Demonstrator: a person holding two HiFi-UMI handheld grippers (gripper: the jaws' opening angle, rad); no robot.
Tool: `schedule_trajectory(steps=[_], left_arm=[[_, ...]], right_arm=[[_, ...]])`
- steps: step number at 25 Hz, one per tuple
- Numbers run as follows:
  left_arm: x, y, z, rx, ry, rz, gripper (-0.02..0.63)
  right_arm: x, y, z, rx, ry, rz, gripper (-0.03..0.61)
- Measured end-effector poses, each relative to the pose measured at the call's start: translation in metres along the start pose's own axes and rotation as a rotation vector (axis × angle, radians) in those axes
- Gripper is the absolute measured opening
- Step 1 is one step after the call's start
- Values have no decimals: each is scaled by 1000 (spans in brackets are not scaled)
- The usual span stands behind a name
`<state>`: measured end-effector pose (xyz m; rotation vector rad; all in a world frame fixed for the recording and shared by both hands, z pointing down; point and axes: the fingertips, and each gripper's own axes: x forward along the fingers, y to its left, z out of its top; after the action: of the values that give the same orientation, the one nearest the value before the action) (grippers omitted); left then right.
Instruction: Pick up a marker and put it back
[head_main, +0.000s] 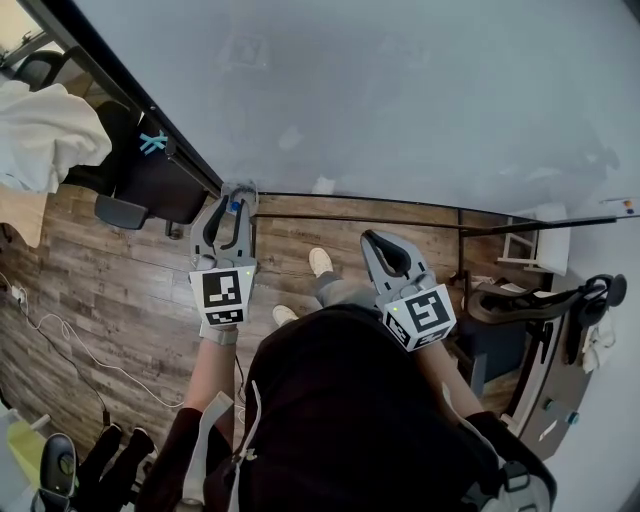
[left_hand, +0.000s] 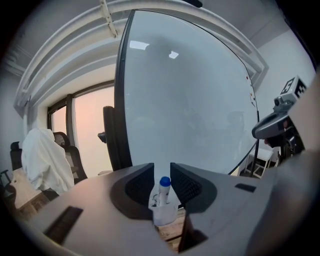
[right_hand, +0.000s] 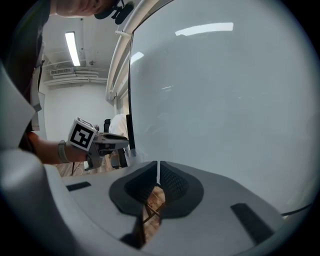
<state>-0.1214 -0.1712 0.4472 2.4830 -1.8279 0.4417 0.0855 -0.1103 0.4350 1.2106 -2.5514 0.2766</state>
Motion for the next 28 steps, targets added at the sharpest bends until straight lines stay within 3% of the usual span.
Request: schedule_trajectory(steps=[11,28], left_arm=[[-14,-36,35,35,-61,-63,94],[-23,-109,35,13,-64,-239,57]], right_arm=[[-25,1,3,17,-44,-27,28],[-53,-4,-13,54,-56,-65,28]])
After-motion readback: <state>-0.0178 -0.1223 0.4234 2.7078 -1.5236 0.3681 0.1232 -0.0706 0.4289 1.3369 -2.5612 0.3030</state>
